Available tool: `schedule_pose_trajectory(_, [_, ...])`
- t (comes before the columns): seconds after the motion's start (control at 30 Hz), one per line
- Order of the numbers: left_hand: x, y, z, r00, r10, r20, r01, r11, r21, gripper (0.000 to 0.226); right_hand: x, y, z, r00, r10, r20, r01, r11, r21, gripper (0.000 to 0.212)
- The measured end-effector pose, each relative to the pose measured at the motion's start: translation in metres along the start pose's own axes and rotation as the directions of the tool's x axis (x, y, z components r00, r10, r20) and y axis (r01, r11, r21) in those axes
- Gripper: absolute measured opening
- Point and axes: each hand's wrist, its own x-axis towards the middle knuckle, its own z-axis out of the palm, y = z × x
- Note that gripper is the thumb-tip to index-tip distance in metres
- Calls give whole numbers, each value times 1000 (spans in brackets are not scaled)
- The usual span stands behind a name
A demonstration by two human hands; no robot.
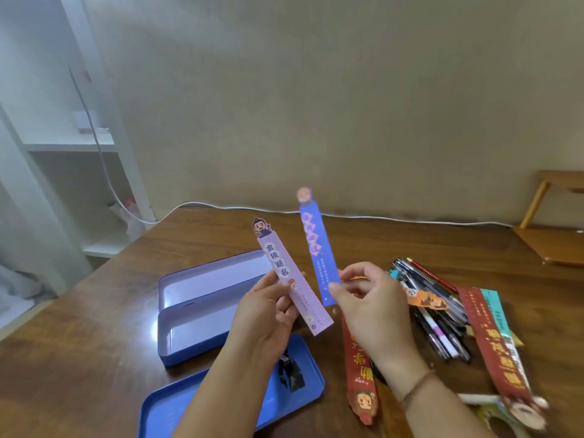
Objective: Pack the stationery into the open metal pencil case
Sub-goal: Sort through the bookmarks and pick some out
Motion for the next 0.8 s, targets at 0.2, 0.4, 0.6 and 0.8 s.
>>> schedule_pose_trajectory(0.2, [4,-5,-1,999,43,-21,-43,999,-15,30,-7,0,7,993,-107,53,113,987,-114,20])
schedule_pose_trajectory(0.4, [7,-6,-7,997,71,-10,-68,988,138,16,-6,-6,1,941,-44,337,184,899,-398,21])
schedule_pose_trajectory(0.6, [4,-5,-7,994,105,-43,-96,981,167,19,9,10,-16,962,30,271,218,509,-833,48])
schedule_pose_trajectory(0.8, [3,-4,-5,996,81,-31,-76,985,153,26,13,14,-12,941,119,316,185,601,-778,50])
